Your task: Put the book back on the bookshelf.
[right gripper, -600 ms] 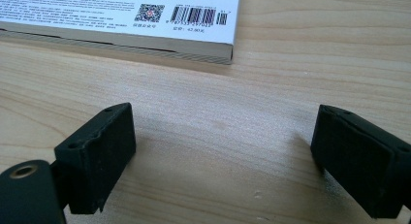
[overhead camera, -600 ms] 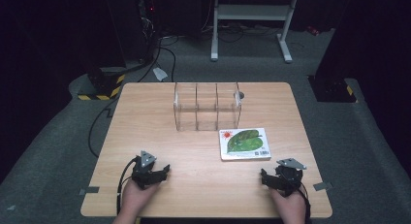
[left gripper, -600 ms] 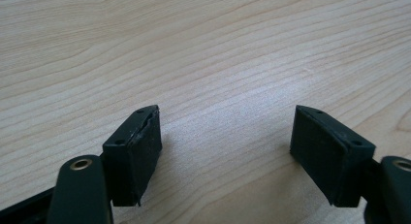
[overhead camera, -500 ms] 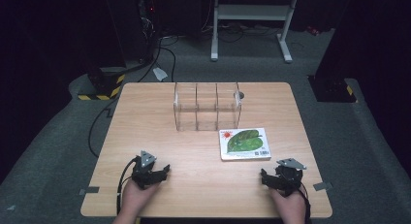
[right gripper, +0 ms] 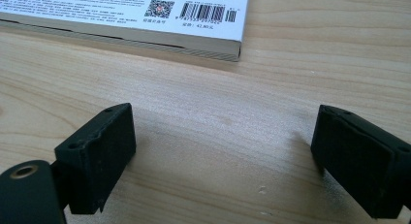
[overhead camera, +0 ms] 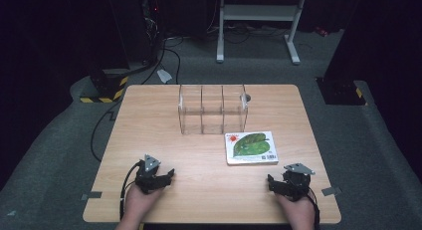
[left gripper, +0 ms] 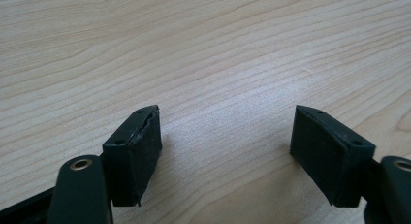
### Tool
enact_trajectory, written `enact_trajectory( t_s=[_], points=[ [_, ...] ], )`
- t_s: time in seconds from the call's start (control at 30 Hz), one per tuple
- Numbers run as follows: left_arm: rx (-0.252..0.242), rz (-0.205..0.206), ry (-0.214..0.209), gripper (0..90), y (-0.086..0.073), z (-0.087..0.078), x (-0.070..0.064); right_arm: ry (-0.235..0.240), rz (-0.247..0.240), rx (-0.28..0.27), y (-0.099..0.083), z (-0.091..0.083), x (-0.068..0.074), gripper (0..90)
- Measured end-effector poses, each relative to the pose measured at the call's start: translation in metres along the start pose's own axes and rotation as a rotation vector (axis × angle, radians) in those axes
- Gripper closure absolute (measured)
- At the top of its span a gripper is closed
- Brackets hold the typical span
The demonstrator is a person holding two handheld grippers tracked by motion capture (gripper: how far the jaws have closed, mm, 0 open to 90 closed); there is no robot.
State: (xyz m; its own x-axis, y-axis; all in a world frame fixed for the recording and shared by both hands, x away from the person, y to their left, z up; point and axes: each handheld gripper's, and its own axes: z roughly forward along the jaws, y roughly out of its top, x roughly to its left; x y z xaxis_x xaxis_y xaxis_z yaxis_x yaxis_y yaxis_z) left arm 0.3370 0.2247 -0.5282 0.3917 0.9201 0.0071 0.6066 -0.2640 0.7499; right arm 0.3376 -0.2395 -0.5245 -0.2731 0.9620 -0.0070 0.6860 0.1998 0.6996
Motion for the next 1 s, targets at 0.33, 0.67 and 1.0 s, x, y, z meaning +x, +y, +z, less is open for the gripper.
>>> enact_trajectory(
  t_s=[0.33, 0.67, 1.0],
  points=[
    [0.005, 0.005, -0.007, 25.4, 0.002, 0.002, 0.0, 0.014, -0.016, -0.036, -0.003, -0.009, 0.004, 11.0],
    [0.006, 0.007, -0.008, 25.1, 0.002, 0.002, 0.0, 0.035, 0.028, -0.11, 0.004, -0.026, 0.006, 11.5],
    [0.005, 0.005, -0.005, 24.1, 0.002, 0.003, 0.0, 0.063, 0.036, -0.123, 0.013, -0.022, 0.009, 13.3]
  ],
)
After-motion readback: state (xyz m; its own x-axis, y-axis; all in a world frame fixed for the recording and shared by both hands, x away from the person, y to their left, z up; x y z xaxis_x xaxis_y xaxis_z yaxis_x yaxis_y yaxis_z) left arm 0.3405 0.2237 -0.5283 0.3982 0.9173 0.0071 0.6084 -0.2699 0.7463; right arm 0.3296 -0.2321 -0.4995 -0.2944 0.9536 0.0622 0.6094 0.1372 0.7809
